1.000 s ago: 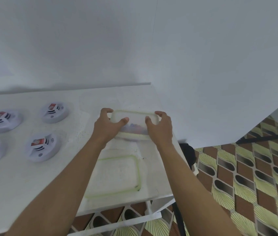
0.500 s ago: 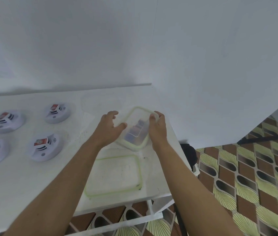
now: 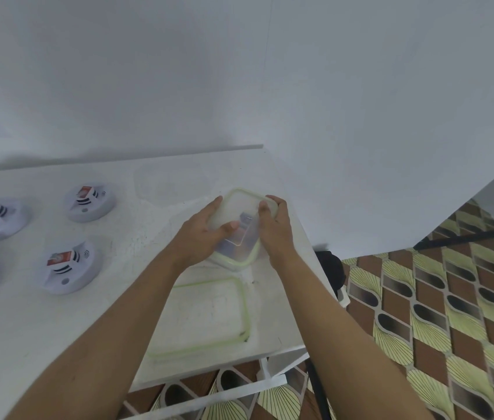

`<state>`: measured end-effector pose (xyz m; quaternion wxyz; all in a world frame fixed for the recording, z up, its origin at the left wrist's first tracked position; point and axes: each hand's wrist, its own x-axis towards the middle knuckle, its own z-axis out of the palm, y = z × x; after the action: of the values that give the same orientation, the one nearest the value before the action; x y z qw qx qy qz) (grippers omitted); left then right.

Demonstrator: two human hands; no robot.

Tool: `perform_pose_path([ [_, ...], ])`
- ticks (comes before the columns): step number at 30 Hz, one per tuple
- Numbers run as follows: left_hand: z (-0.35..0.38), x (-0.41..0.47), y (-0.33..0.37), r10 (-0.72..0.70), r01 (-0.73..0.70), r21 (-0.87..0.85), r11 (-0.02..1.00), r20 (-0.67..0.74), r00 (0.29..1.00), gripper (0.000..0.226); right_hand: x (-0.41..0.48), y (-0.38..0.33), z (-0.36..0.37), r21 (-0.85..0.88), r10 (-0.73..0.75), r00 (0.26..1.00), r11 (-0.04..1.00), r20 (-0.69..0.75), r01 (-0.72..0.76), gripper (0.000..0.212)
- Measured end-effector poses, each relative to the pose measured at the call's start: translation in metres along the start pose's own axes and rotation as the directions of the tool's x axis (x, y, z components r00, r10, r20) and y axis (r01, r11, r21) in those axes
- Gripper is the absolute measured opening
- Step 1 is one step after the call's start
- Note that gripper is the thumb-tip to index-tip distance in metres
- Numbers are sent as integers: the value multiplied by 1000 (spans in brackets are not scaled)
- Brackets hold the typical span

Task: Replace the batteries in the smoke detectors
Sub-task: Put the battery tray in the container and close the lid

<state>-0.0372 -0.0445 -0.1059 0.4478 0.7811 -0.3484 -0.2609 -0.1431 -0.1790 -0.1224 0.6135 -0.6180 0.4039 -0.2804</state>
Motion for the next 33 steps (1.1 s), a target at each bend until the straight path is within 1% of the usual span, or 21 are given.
perform_pose_path([
  [3, 0, 1, -2, -6, 6, 1, 1000, -11, 1000, 75, 1, 1, 0, -10, -1, 1000, 1000, 0, 1, 21],
  [9, -2, 1, -3, -20, 20, 14, 1000, 11, 1000, 79, 0, -1, 0, -10, -8, 1000, 1000, -3, 8, 25],
  [12, -1, -2, 0, -24, 23, 26, 999, 14, 1000, 76, -1, -2, -1, -29, -12, 1000, 1000, 2, 12, 26],
  [15, -3, -3, 6, -65, 65, 28, 997, -1, 998, 73, 0, -5, -2, -30, -27, 999, 999, -26, 26, 21],
  [16, -5, -5, 7, -78, 80, 63, 995, -31, 996, 67, 0, -6, -4, -24, -34, 998, 999, -48, 33, 20],
  [18, -10, -8, 10, -100, 119, 120, 986, -154, 983, 59, -2, -7, -7, 5, -25, 995, 1000, -93, 25, 20],
  [20, -18, -14, 7, -150, 188, 95, 978, -314, 938, 65, -7, -6, -10, 44, 2, 991, 999, -136, 4, 21],
  [21, -23, -16, 3, -176, 214, 69, 974, -364, 915, 68, -10, -5, -9, 62, 15, 988, 998, -157, -5, 20],
  [22, -28, -19, -3, -207, 236, 30, 971, -381, 901, 70, -14, -4, -7, 75, 29, 984, 997, -174, -16, 19],
  [25, -40, -30, -14, -277, 243, -137, 960, -358, 892, 84, -26, -3, 6, 97, 48, 982, 995, -183, -30, 18],
  [27, -44, -39, -17, -270, 205, -210, 956, -357, 894, 89, -35, -4, 18, 111, 55, 984, 993, -171, -36, 19],
  [29, -47, -47, -21, -249, 152, -255, 955, -410, 878, 85, -43, -5, 32, 124, 74, 989, 991, -126, -58, 19],
  [31, -52, -53, -28, -233, 115, -258, 959, -494, 838, 78, -52, -5, 45, 150, 110, 993, 983, -32, -104, 19],
  [33, -57, -59, -33, -218, 106, -231, 967, -541, 812, 70, -61, -4, 55, 143, 115, 992, 982, 56, -122, 16],
])
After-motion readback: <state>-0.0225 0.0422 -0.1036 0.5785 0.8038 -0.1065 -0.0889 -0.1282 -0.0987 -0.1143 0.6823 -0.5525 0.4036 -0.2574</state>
